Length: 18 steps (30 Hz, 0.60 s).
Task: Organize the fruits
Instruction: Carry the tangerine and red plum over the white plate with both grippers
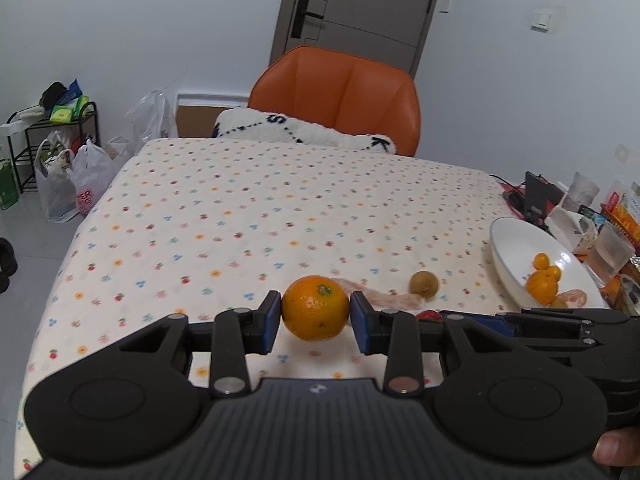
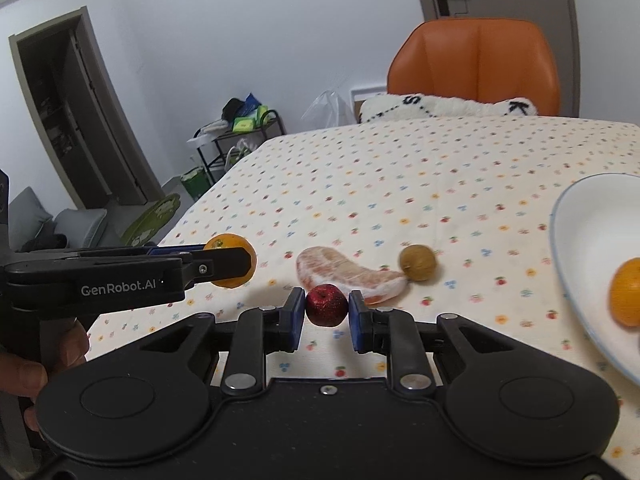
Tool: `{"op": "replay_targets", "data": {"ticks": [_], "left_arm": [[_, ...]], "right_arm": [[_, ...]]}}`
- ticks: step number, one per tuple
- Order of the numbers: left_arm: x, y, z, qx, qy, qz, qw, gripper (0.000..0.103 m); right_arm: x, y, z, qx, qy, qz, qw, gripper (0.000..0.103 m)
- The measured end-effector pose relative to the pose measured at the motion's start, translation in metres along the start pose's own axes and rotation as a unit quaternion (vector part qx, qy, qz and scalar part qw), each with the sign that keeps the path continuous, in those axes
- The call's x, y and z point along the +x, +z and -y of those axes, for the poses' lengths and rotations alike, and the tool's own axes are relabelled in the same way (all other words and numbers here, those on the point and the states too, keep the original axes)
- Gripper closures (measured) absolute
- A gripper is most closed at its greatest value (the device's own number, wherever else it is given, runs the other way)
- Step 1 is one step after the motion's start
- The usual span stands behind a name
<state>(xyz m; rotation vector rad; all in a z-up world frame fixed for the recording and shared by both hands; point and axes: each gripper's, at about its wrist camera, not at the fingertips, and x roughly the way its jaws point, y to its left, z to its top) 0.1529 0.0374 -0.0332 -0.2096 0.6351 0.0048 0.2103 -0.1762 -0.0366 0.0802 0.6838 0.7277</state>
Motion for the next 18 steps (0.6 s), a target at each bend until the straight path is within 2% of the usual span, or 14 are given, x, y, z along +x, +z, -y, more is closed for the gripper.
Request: {"op": "replay_targets", "data": {"ticks": [18], "left_arm": [[0.008, 0.015, 0.043, 0.030, -0.038, 0.010, 0.9988, 0.067]], "right_arm": [[-0.043, 0.008, 0.036, 0.029, -0.048, 0.047, 0.997, 0.081]]}}
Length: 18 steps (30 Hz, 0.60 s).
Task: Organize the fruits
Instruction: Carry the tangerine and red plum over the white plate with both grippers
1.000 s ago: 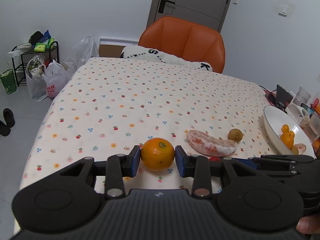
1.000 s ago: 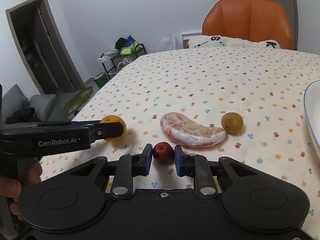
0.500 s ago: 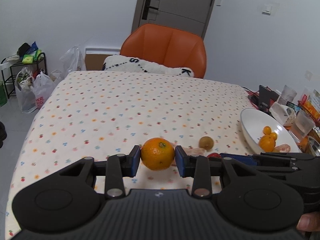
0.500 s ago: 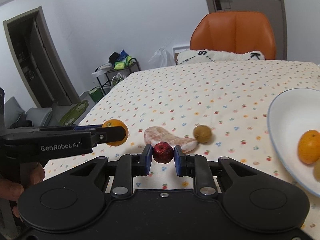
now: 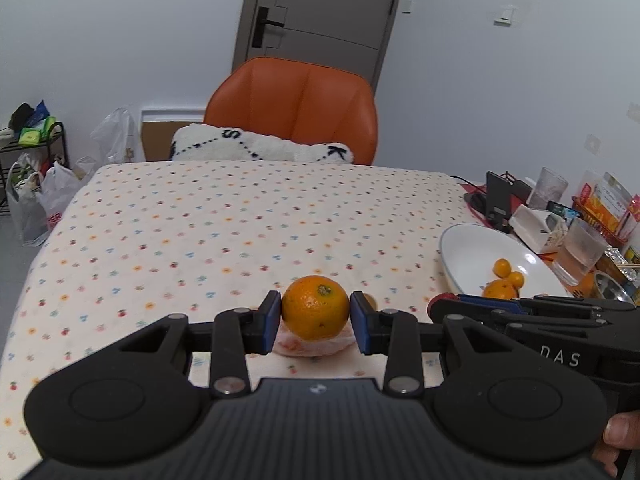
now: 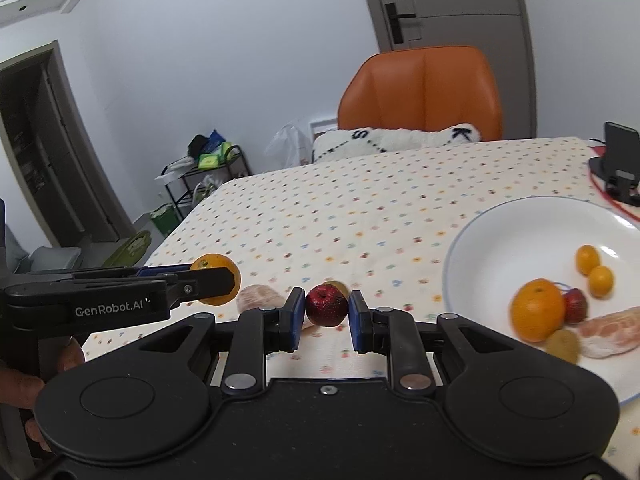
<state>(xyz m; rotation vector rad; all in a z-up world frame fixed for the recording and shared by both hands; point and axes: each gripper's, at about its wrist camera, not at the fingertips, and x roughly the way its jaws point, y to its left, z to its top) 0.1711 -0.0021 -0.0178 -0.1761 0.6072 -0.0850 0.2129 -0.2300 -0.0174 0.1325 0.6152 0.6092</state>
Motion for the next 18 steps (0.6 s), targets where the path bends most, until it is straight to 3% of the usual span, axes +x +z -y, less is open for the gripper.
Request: {"op": "replay_targets", "data": {"ticks": [18], "left_arm": [[0.016, 0.018, 0.057, 0.040, -0.046, 0.014, 0.9980, 0.067]], "right_arm": [[-0.024, 0.003, 0.045, 0.031, -0.053, 0.029, 0.998, 0.081]]}}
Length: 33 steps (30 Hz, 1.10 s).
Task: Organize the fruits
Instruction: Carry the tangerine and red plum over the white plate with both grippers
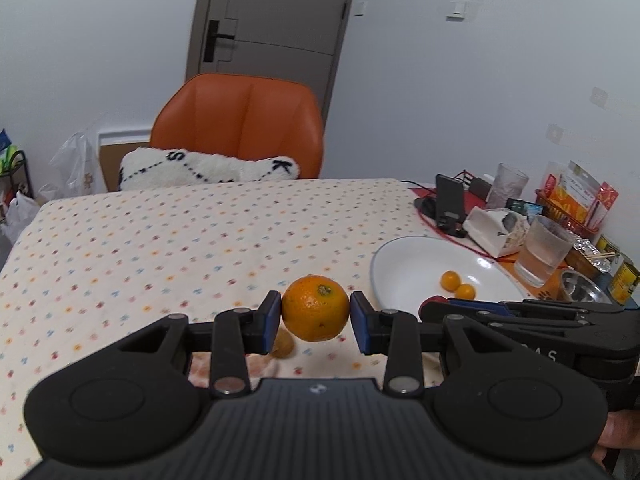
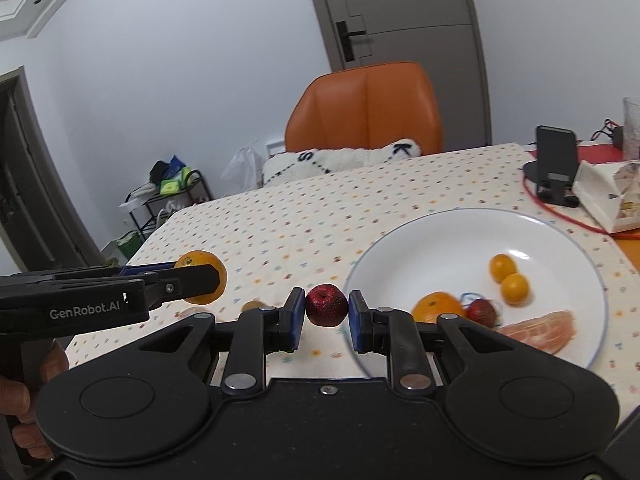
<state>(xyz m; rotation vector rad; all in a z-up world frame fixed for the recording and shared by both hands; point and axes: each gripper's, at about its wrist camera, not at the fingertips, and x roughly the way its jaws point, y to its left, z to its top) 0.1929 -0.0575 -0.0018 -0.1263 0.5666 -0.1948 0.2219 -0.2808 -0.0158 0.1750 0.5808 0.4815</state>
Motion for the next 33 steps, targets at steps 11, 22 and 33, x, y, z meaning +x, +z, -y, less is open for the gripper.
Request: {"op": "replay_targets", "data": {"ticks": [11, 22, 33], "left_arm": [[0.019, 0.005, 0.028, 0.011, -0.025, -0.003, 0.9996, 0.067], [0.043, 0.004, 0.050, 0.016, -0.041, -0.018, 0.9989, 0.067], [0.070, 0.002, 0.070, 0.022, -0.051, -0.042, 0.9976, 0.066]], "right_arm": [[-0.012, 0.002, 0.028, 0.015, -0.030, 0.014, 0.999, 0.081], [-0.021, -0.004, 0.056, 0.034, -0.061, 0.020, 0.997, 0.081], [-0.025, -0.008, 0.082, 0.046, -0.086, 0.019, 0.995, 0.081]]}}
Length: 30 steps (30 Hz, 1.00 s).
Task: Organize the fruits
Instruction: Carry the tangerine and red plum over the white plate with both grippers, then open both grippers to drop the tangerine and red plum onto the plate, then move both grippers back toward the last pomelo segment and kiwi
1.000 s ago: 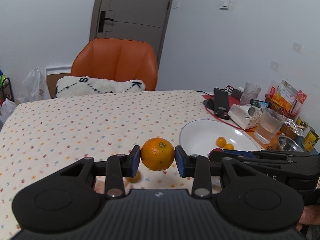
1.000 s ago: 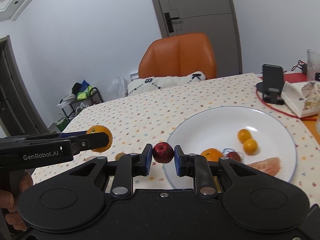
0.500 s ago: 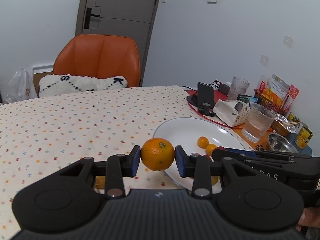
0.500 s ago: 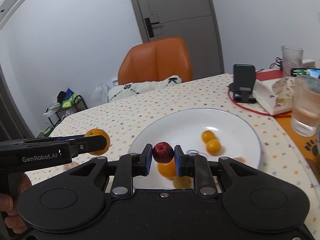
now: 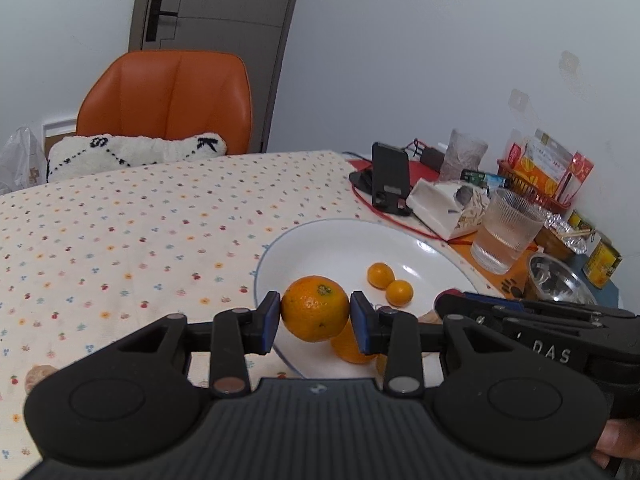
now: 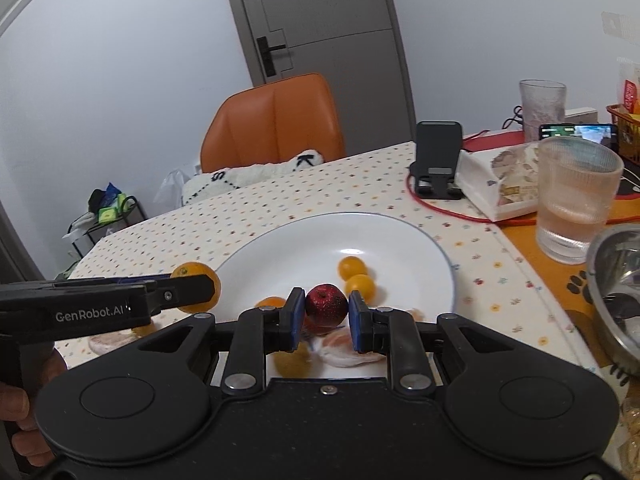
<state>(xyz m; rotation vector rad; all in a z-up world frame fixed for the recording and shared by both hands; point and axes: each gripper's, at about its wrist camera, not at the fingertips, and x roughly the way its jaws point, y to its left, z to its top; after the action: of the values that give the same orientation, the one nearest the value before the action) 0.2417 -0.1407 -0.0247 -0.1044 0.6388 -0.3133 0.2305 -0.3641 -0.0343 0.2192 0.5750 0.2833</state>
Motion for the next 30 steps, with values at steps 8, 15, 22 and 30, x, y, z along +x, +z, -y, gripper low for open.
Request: {"op": "replay_targets", "data": {"ticks": [8, 15, 22, 30], "left_arm": [[-0.008, -0.002, -0.007, 0.010, 0.025, -0.003, 0.9996, 0.052], [-0.019, -0.004, -0.022, 0.004, 0.050, -0.007, 0.9987, 0.035], [-0.031, -0.006, -0.035, -0.007, 0.065, -0.006, 0.9978, 0.026], [-0.046, -0.011, -0.050, -0.015, 0.085, -0.004, 0.9963, 0.023]], "right_arm": [[0.007, -0.002, 0.008, 0.011, -0.002, 0.001, 1.000, 0.081], [0.011, -0.001, 0.008, 0.015, -0.008, 0.005, 1.000, 0.070], [0.009, -0.001, -0.001, 0.009, 0.003, 0.005, 1.000, 0.057], [0.004, 0.001, -0.019, 0.000, 0.028, 0.007, 1.000, 0.044]]}}
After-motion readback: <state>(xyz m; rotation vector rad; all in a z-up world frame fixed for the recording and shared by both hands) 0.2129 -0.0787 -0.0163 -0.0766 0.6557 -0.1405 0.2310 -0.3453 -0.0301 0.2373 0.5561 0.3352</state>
